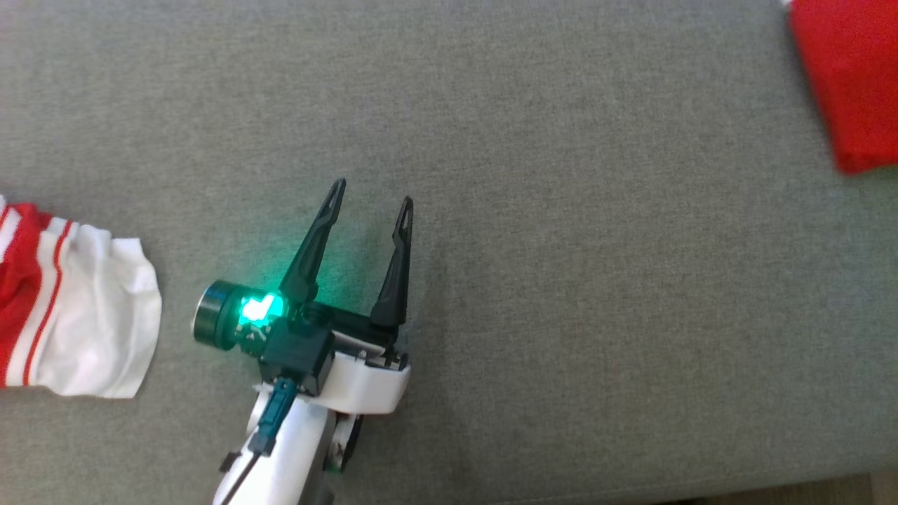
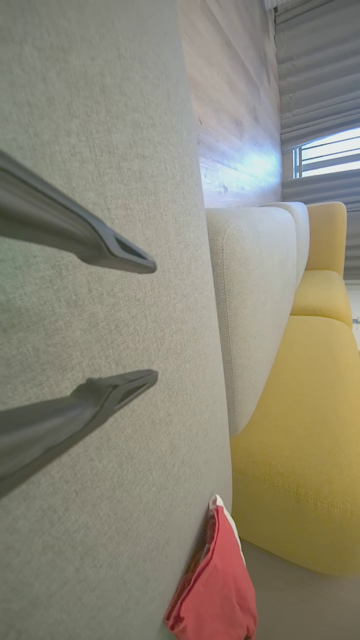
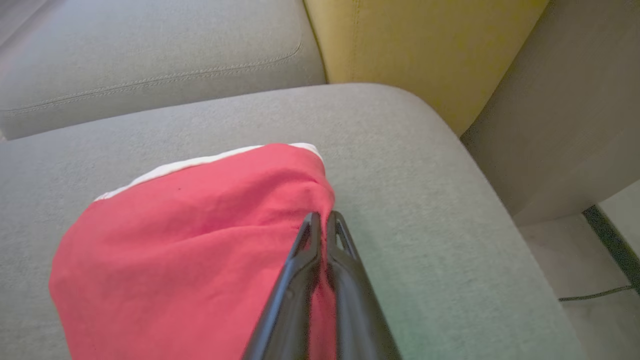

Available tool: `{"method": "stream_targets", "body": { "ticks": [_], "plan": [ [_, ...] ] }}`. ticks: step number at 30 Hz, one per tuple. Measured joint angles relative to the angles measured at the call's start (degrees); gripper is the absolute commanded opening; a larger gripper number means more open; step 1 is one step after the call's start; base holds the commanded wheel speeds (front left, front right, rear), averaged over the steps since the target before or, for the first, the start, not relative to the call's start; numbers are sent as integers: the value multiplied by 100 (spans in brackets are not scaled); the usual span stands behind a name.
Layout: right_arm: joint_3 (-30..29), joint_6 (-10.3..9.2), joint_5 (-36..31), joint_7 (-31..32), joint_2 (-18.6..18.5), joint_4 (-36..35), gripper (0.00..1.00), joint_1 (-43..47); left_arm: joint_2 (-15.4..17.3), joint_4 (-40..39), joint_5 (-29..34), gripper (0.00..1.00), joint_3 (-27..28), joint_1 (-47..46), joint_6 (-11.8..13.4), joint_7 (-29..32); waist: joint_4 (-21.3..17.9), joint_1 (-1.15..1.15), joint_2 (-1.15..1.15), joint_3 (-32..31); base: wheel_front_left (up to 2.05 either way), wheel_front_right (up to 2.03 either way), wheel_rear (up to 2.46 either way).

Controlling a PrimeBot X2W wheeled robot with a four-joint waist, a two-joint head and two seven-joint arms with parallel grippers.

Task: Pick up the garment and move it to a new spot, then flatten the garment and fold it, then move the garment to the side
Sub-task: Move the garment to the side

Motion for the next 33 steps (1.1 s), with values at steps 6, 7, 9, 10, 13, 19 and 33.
{"method": "stream_targets", "body": {
  "ticks": [6,7,9,10,13,19,33],
  "plan": [
    [-504,0,-499,-211,5,148,100,-34,0,43,4,100,0,-128,-45,0,-44,0,0,84,0,0,0],
    [-584,0,-592,-231,36,157,100,-35,-1,62,4,100,-2,-127,-46,-1,-42,0,0,47,0,0,0],
    [-632,0,-892,-321,138,159,100,-34,-1,115,-3,100,-5,-116,-46,-11,-36,-2,0,-66,0,0,0],
    [-610,0,-1241,-409,328,135,100,-29,-2,163,-5,100,-5,-102,-44,-16,-24,-1,0,-220,0,0,0],
    [-396,0,-1533,-560,808,-33,100,24,-4,193,-71,100,5,-11,-35,-16,-2,-2,0,-535,0,0,0],
    [330,0,-1715,-949,1685,-223,100,732,-5,301,-235,100,119,674,55,-16,65,-3,0,-1349,0,0,0],
    [1001,0,-2412,-2429,3059,14,100,2122,0,383,-533,100,547,1879,345,-16,282,-3,1,-3238,0,0,0]
  ]
}}
